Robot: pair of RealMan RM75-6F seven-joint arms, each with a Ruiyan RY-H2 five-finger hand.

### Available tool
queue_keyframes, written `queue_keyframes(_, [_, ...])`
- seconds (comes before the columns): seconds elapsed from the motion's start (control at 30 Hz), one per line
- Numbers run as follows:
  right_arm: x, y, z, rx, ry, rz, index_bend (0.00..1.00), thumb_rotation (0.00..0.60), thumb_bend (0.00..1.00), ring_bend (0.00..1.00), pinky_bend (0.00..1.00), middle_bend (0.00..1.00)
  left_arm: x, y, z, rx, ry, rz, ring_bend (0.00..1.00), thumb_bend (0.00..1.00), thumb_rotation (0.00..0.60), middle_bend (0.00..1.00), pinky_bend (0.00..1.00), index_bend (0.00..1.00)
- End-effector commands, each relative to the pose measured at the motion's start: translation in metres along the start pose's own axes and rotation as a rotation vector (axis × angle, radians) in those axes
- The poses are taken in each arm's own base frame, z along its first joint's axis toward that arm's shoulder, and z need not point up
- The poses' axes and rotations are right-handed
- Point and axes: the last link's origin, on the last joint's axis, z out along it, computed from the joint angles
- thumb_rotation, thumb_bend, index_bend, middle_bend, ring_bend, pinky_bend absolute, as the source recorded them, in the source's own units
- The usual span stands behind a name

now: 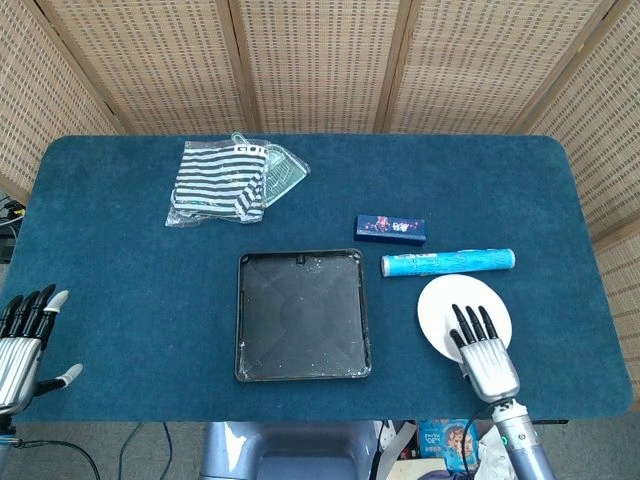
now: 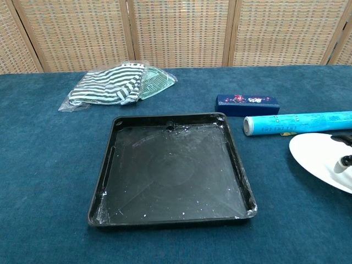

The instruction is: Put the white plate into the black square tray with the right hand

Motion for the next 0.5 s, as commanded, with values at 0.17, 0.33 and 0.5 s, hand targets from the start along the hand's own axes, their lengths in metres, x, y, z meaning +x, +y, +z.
queue_keyframes(0.17, [0.004, 0.004, 0.007, -0.031, 0.050, -0.024, 0.50, 0.600, 0.45, 0.00, 0.04, 0.00, 0.000, 0.000, 0.000, 0.000, -0.001, 0.001, 0.00, 0.00, 0.600, 0.00, 0.00, 0.00])
queue_keyframes(0.33, [0.017, 0.013, 0.015, -0.073, 0.149, -0.023, 0.59, 0.600, 0.45, 0.00, 0.08, 0.02, -0.001, 0.000, 0.001, 0.002, -0.003, 0.000, 0.00, 0.00, 0.600, 0.00, 0.00, 0.00])
queue_keyframes(0.5, [0.035, 0.029, 0.019, -0.090, 0.235, -0.051, 0.65, 0.600, 0.45, 0.00, 0.09, 0.06, -0.001, 0.000, 0.001, 0.002, -0.005, -0.001, 0.00, 0.00, 0.600, 0.00, 0.00, 0.00])
